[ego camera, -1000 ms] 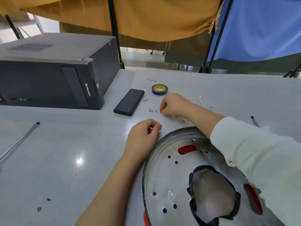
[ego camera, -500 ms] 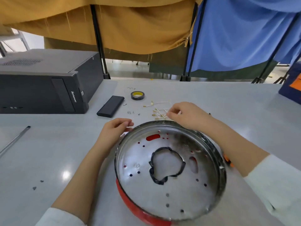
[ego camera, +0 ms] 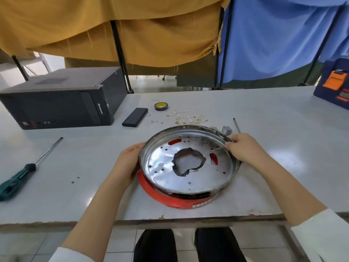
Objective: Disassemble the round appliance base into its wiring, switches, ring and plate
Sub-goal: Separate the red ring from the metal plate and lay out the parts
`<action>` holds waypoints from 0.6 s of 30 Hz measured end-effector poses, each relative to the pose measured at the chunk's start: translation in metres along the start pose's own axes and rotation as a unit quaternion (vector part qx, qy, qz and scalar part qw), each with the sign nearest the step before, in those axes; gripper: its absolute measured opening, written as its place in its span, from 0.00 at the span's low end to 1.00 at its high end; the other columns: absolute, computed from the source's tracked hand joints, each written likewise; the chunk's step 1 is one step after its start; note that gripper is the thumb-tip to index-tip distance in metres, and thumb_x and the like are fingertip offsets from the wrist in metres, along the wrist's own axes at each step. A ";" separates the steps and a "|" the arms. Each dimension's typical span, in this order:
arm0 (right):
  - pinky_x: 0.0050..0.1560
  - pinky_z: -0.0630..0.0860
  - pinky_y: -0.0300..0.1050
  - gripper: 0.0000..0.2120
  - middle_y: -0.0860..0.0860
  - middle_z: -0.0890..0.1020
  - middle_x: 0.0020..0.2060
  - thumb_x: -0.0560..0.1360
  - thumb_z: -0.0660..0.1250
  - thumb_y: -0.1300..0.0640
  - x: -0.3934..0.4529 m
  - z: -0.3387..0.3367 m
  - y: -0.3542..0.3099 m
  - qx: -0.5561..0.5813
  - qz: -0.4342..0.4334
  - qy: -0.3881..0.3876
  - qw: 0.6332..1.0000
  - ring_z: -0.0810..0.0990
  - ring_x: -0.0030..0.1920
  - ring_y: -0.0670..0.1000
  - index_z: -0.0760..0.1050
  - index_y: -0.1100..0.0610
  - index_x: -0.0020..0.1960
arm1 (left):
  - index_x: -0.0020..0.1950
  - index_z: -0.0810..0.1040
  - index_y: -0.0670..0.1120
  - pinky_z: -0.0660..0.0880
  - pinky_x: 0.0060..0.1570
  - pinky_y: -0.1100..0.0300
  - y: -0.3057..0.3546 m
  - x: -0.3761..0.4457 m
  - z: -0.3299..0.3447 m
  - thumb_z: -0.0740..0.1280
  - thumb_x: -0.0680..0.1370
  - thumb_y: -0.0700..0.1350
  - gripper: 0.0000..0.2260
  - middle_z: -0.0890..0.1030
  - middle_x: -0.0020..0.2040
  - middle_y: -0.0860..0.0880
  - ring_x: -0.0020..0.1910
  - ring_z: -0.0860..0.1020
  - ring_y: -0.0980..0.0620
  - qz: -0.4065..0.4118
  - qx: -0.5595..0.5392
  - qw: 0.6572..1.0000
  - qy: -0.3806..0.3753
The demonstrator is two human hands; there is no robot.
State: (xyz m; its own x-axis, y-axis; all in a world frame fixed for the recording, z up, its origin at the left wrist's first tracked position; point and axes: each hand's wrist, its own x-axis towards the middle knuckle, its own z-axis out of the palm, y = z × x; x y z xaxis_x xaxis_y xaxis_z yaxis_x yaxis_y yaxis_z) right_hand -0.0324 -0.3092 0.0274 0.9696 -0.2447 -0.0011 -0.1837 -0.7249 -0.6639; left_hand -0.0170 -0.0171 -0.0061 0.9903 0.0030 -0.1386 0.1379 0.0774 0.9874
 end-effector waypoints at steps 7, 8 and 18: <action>0.25 0.68 0.37 0.09 0.60 0.76 0.33 0.74 0.60 0.65 -0.005 -0.013 0.019 0.086 0.050 0.030 0.995 0.73 0.29 0.54 0.76 0.66 0.39 | 0.63 0.76 0.47 0.71 0.40 0.62 0.004 0.005 0.002 0.63 0.76 0.37 0.17 0.81 0.56 0.48 0.47 0.78 0.51 -0.004 0.144 0.990 -0.002; 0.26 0.68 0.37 0.09 0.59 0.76 0.33 0.74 0.60 0.66 -0.006 -0.015 0.023 0.103 0.059 0.028 0.993 0.73 0.29 0.54 0.76 0.65 0.38 | 0.66 0.73 0.46 0.71 0.40 0.62 0.004 0.006 0.003 0.60 0.76 0.33 0.20 0.79 0.59 0.48 0.49 0.77 0.51 0.008 0.198 0.980 0.005; 0.26 0.65 0.39 0.14 0.56 0.75 0.28 0.76 0.60 0.66 -0.010 -0.037 0.040 0.059 0.066 -0.004 0.996 0.72 0.27 0.53 0.73 0.60 0.33 | 0.67 0.72 0.41 0.68 0.58 0.57 0.026 0.027 -0.068 0.56 0.73 0.28 0.24 0.76 0.64 0.42 0.63 0.73 0.43 0.072 0.484 0.863 0.121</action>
State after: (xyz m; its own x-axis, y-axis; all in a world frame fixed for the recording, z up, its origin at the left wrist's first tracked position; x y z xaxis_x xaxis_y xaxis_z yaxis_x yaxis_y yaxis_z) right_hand -0.0552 -0.3596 0.0281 0.9398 -0.3269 -0.0994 -0.2890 -0.6054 -0.7416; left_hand 0.0122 0.0525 0.0103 0.9825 0.1597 0.0955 0.0754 -0.8110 0.5801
